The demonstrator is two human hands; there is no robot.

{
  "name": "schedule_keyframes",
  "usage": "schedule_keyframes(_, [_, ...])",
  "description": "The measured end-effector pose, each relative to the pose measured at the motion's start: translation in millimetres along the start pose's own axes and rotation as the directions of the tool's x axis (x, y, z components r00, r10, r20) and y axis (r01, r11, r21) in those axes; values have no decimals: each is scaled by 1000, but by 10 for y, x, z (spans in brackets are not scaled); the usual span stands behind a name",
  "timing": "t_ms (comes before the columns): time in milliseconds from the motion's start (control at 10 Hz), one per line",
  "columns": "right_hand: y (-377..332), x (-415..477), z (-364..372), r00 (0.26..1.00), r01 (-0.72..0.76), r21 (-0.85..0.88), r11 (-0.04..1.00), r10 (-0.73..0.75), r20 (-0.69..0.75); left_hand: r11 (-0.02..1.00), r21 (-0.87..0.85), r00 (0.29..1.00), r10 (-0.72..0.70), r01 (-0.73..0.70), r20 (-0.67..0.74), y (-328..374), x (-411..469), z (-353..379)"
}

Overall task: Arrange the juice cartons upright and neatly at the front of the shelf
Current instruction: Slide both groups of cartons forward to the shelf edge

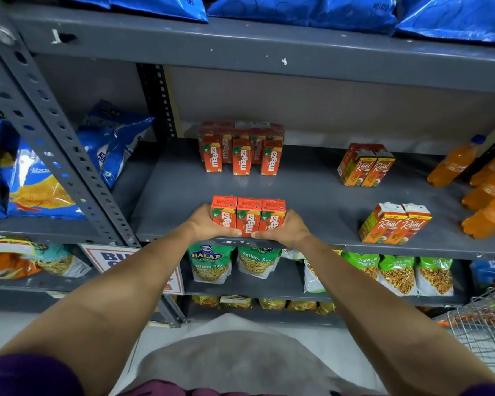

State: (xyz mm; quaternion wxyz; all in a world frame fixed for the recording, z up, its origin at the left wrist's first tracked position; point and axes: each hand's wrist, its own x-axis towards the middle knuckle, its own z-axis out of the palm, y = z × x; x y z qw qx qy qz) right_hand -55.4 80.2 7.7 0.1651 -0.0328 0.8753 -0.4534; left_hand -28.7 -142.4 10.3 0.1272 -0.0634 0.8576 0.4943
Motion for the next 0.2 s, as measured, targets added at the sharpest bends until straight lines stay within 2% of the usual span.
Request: schedule_keyframes(200, [18, -20, 0, 1000, 24, -22, 999, -24, 20, 1000, -21, 1000, -1, 1, 7, -47, 6, 23])
